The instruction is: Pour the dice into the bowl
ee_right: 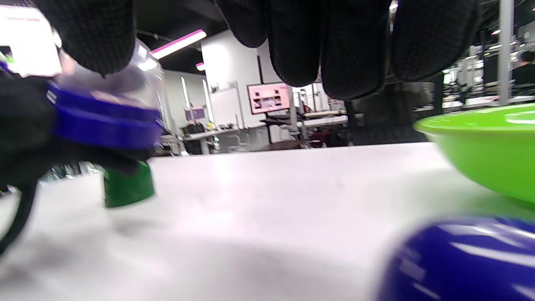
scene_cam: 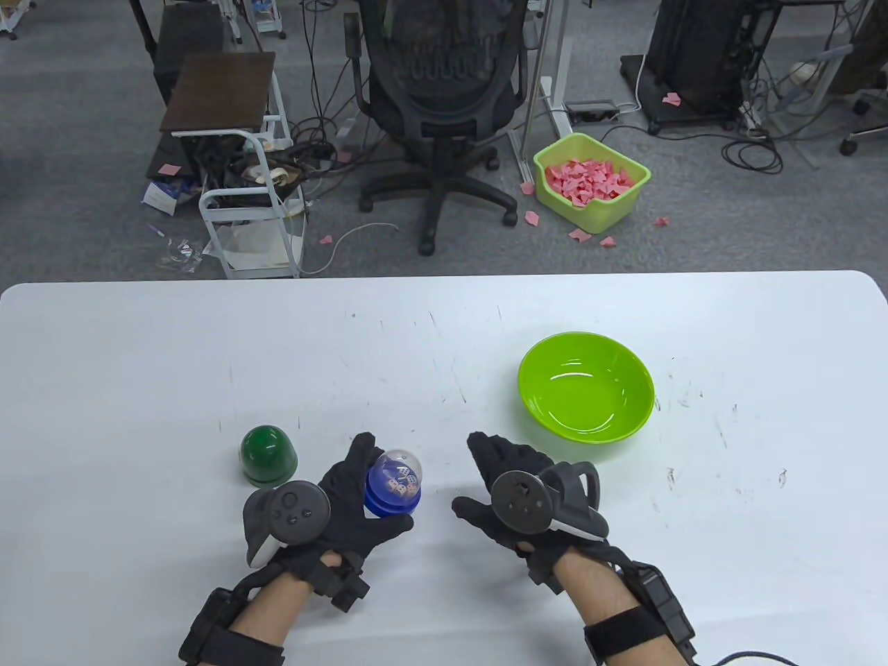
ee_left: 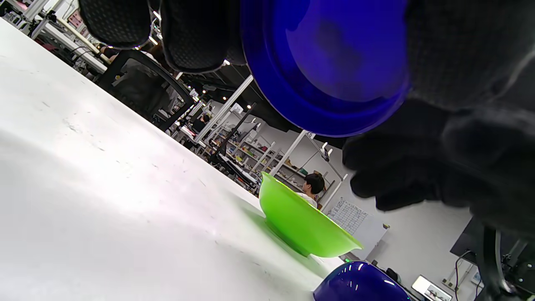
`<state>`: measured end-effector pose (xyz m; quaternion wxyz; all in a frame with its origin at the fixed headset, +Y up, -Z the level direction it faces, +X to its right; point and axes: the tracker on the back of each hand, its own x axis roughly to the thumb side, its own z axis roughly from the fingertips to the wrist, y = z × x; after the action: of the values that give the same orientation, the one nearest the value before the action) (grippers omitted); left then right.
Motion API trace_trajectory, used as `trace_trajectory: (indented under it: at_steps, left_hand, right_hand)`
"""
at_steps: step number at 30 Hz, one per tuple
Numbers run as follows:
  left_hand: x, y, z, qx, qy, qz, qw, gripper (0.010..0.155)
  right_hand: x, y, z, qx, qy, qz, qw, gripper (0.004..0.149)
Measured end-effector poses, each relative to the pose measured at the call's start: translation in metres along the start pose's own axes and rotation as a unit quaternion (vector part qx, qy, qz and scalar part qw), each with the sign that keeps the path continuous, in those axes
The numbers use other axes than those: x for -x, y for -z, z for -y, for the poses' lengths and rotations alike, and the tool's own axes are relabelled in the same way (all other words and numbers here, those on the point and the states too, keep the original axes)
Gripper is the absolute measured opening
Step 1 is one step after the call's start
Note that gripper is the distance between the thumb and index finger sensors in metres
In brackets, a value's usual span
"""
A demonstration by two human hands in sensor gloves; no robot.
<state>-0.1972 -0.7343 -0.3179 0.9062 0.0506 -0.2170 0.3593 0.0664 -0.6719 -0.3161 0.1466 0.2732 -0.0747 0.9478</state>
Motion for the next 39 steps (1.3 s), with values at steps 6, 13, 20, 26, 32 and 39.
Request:
trace_trajectory:
  at_steps: [6,13,20,26,32,39]
  left_hand:
    - [-0.005,0.000,0.001,0.009,0.010,0.014,1.000,0.114]
    - [-0.014,-0.002,0.002,0.013,0.021,0.035,0.999,0.114]
    - [-0.018,-0.001,0.004,0.031,0.066,0.045,0.996,0.115]
    - [-0.021,-0.001,0.003,0.042,0.053,0.052,0.996,0.117]
    - [-0.022,-0.001,0.005,0.042,0.053,0.059,0.996,0.115]
    - [-0.012,-0.001,-0.002,0.021,0.048,0.034,0.998,0.114]
  right_hand:
    - [-0.034,0.021,-0.003,-0.012,0.040,0.021,0.999,0.088]
    - [-0.051,0.035,-0.015,-0.036,0.057,0.018,0.998,0.087]
    - [-0.060,0.036,-0.017,-0.042,0.023,0.035,0.998,0.084]
    - [-0.064,0.033,-0.014,-0.048,0.021,0.050,0.997,0.083]
    - [-0.060,0.026,-0.005,-0.034,0.012,0.059,0.998,0.083]
    - [-0.034,0.014,0.011,0.005,0.024,0.027,0.999,0.082]
